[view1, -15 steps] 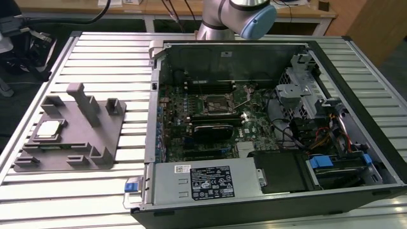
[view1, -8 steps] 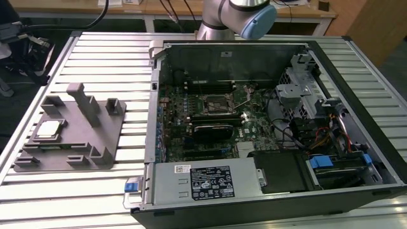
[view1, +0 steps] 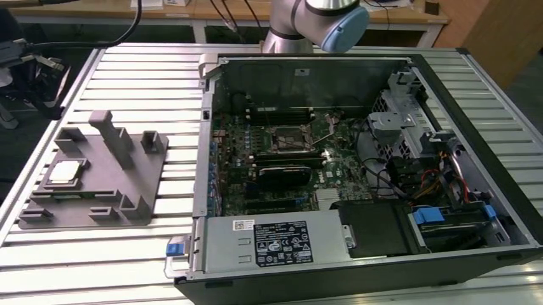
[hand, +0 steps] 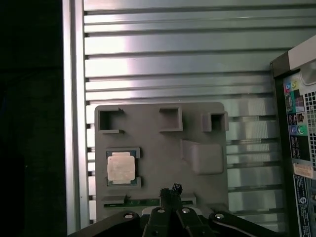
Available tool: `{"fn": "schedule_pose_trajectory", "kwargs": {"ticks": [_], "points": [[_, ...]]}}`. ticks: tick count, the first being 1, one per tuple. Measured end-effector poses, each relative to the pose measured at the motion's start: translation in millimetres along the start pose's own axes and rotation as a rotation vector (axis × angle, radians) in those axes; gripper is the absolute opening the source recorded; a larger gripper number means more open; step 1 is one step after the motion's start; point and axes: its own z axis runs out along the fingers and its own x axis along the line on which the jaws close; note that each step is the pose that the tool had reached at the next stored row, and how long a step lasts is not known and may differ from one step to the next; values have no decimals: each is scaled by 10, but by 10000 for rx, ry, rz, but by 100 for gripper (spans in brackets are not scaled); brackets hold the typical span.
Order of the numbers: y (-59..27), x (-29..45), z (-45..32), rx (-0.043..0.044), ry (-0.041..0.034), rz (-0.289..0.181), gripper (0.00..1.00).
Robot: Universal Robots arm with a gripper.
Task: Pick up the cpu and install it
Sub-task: 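Reach for the cpu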
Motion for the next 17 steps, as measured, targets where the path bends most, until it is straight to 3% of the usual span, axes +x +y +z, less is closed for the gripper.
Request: {"fn": "schedule_pose_trajectory", "kwargs": {"ticks": [17], "points": [[-50,82,173,-1,1,-17,11]]}}
